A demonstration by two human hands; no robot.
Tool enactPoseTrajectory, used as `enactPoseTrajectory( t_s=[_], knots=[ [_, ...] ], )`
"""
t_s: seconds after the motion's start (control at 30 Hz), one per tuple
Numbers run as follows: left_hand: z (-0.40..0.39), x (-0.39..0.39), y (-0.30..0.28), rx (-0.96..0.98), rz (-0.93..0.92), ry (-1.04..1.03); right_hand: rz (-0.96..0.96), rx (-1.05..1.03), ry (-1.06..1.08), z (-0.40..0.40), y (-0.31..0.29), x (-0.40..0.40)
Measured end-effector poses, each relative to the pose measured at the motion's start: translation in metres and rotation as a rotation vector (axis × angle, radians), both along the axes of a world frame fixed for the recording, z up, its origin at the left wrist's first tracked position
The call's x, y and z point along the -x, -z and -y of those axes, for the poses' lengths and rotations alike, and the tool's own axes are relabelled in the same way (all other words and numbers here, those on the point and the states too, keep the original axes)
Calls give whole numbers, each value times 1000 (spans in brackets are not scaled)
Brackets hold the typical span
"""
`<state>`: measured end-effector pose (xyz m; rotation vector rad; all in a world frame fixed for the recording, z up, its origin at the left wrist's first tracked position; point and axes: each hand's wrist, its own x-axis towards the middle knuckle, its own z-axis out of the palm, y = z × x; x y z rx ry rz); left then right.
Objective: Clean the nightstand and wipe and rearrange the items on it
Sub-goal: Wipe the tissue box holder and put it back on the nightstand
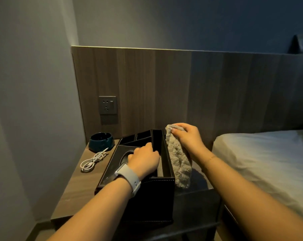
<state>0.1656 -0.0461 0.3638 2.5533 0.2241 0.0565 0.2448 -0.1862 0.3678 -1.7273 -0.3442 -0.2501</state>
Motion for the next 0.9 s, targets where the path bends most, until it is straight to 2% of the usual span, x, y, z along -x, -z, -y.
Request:
enactPoseTrajectory(
  t_s=[0.13, 0.4, 0.6, 0.73, 0.9],
  knots=[
    [-1, -1, 2, 2, 23, 21, 31, 261, 28, -30, 1, -54],
    [5, -6, -1, -17, 2, -45, 42, 484, 3, -37, -1, -71],
    [6, 2, -4, -9, -1, -65, 64, 450, -98, -12, 4, -4],
    [9, 7, -5, 31, 19, -70, 29, 402, -237, 12, 3, 62],
    [3, 9, -8, 104, -24, -29, -49, 538, -378, 26, -19, 110]
  ],
)
